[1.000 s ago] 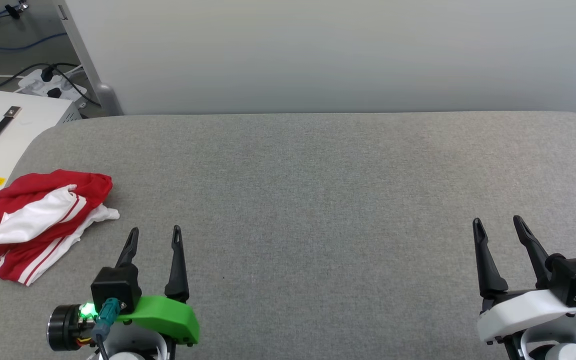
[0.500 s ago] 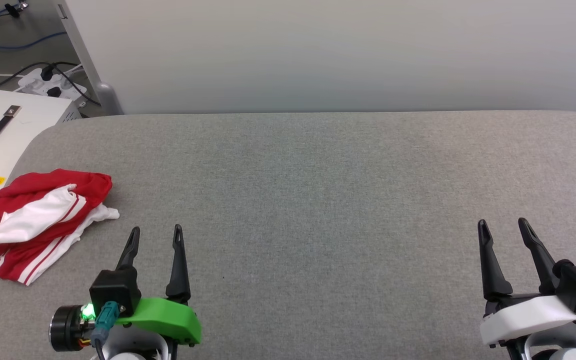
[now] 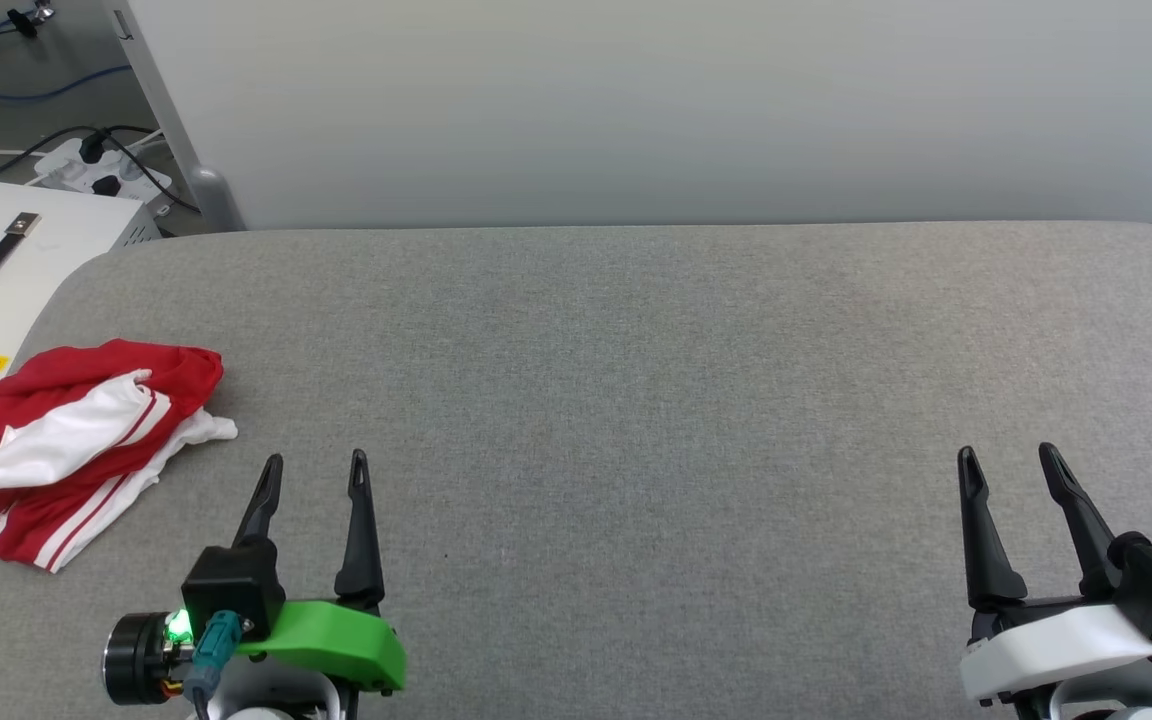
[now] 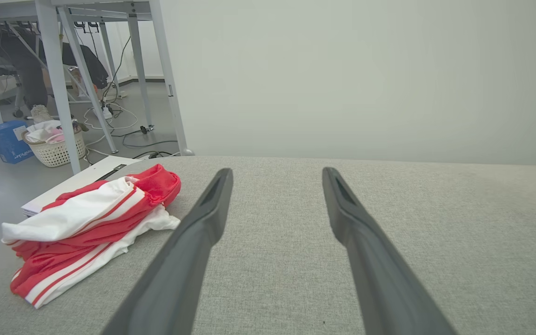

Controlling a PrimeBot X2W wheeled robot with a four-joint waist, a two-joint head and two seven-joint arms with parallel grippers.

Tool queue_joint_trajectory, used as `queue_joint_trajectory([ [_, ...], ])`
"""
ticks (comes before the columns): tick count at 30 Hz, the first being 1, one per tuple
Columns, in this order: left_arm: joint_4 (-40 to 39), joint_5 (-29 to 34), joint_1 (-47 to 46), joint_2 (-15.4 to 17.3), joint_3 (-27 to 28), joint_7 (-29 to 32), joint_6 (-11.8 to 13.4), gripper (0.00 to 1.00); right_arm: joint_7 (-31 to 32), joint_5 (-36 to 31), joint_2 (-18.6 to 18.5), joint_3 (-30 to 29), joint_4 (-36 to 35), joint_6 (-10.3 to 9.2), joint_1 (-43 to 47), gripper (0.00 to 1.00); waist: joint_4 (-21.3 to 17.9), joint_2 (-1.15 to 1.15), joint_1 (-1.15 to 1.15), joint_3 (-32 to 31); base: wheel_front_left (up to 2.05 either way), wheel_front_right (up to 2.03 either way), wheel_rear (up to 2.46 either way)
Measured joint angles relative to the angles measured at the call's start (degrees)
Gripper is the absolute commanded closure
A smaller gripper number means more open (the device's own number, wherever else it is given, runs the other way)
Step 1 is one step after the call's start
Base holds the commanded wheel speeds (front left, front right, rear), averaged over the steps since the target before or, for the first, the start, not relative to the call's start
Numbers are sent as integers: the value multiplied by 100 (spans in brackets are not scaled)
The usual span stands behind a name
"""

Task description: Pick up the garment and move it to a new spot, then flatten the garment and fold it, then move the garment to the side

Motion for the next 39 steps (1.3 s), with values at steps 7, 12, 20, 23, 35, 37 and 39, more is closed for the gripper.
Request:
queue_joint_trajectory([
  [7, 45, -24, 13, 0, -26, -74, 2, 0, -77, -26, 0, -4, -14, 0, 7, 0, -2, 0, 0, -4, 0, 0, 0],
  [12, 81, -30, 22, 0, -45, -131, 4, 0, -152, -35, 0, -5, -22, 0, 25, 0, -1, 0, 0, -4, 0, 0, 0],
  [20, 186, -55, 73, 0, -96, -279, 51, 0, -292, -53, 0, -31, -23, 0, 119, 0, 14, 0, 0, 37, 0, 0, 0],
  [23, 203, -77, 73, -1, -104, -320, 51, 0, -312, -53, 0, -41, -23, 0, 120, 0, 28, 0, 0, 52, 0, 0, 0],
  [35, 270, -127, 73, -1, -118, -471, 54, 0, -459, -60, 1, -38, -20, 0, 164, 0, 64, 0, 0, 70, 0, 0, 0],
  [37, 271, -127, 73, -1, -118, -476, 55, 0, -461, -60, 1, -36, -18, 0, 190, 0, 71, 0, 0, 70, 0, 0, 0],
  [39, 271, -127, 73, -1, -118, -477, 59, 0, -461, -60, 1, -30, -18, 0, 200, 0, 85, 0, 0, 70, 0, 0, 0],
])
